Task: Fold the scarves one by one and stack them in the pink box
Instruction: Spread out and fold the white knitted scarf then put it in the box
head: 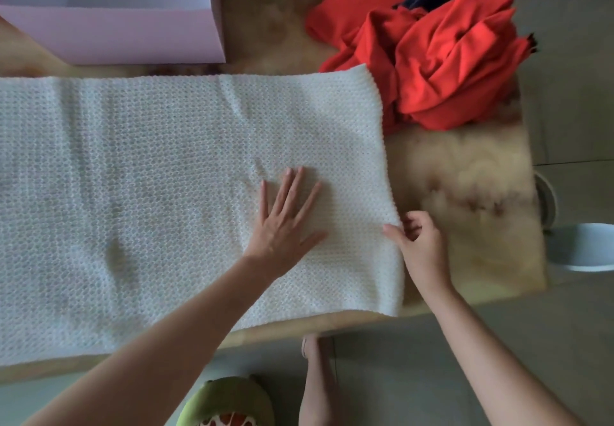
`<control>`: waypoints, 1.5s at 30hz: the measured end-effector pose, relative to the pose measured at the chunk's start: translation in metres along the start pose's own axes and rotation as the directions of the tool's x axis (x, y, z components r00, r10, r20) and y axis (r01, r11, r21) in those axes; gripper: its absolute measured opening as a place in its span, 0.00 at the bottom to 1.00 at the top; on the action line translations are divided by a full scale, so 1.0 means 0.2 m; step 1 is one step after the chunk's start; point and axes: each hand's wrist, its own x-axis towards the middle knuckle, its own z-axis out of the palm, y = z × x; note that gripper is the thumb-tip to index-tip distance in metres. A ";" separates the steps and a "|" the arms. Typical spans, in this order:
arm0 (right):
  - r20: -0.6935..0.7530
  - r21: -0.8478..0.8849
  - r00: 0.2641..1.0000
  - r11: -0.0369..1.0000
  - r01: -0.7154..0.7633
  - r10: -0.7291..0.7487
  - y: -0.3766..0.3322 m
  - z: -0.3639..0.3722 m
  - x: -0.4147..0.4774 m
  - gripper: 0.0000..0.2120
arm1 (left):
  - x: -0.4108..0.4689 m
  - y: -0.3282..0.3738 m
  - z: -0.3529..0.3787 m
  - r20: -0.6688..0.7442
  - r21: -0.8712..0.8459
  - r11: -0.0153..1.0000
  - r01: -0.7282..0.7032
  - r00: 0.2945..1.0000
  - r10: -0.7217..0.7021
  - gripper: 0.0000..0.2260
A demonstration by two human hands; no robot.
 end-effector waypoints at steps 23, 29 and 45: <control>0.240 -0.373 0.774 0.681 0.631 -0.586 0.37 -0.15 -0.34 0.10 | -0.41 0.27 0.11 -0.046 -0.355 0.857 -0.374 0.922 0.384 0.06; 0.285 -0.200 0.883 0.878 0.436 -0.373 0.40 -0.11 -0.38 0.09 | -0.36 0.27 0.14 0.003 -0.328 0.859 -0.393 0.909 0.417 0.10; -0.166 0.066 0.981 0.994 -0.088 0.098 0.15 0.10 -0.19 0.17 | 0.64 0.17 -0.25 -0.258 0.012 0.973 -0.232 0.939 0.227 0.26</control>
